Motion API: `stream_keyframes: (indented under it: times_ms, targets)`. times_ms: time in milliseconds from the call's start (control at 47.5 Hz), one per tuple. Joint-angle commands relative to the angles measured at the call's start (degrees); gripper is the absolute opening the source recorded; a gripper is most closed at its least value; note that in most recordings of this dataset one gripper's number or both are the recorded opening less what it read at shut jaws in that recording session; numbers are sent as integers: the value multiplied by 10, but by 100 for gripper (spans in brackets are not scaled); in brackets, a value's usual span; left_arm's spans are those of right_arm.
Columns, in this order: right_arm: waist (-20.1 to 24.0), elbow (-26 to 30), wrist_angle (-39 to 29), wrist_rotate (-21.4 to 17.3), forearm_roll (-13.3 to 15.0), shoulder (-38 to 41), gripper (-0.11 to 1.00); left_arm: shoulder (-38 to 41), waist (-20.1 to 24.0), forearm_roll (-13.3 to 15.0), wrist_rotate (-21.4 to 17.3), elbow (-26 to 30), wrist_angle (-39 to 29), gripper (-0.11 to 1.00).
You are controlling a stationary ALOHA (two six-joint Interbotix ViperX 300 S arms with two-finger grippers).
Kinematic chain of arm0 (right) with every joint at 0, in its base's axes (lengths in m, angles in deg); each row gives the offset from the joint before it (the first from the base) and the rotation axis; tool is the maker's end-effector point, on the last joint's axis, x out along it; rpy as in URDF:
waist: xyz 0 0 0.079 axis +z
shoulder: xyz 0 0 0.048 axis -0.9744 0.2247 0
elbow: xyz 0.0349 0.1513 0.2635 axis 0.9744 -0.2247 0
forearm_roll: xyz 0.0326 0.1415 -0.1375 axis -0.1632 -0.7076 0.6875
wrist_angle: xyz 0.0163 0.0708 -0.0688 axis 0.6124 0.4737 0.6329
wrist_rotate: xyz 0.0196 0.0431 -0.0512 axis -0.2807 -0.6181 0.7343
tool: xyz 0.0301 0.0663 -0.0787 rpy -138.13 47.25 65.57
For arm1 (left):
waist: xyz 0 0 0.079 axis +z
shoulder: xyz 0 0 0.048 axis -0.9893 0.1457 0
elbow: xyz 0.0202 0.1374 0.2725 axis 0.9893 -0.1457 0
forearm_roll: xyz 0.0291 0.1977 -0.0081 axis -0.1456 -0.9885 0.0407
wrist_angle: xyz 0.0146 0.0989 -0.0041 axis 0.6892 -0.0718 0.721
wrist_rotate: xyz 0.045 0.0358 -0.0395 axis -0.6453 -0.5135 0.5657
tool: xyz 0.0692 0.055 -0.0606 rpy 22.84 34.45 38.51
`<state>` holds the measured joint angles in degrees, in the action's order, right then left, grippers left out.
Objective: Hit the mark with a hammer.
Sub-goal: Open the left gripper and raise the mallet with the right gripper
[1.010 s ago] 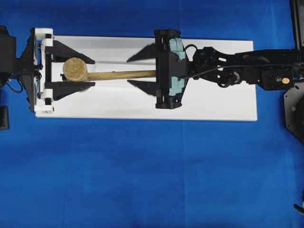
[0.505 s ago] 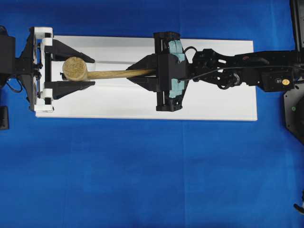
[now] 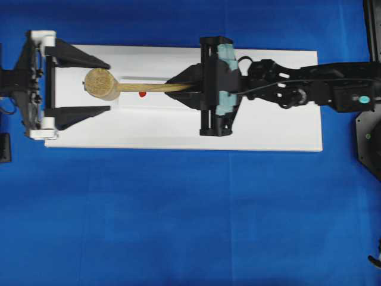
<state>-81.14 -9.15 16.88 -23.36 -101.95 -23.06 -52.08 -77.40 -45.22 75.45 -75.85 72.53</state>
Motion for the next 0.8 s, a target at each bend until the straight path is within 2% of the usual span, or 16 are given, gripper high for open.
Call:
stream_keyframes:
  times_ms: [0, 442, 778]
  targets:
    - [-1, -4, 6, -1, -8, -35, 2, -32, 3, 1, 2, -4, 0, 82]
    - [-2, -109, 36, -1, -75, -139, 2, -161, 4, 2, 12, -39, -121, 82]
    - [-2, -107, 36, -1, -83, -132, 2, -173, 6, 2, 12, -41, -142, 82]
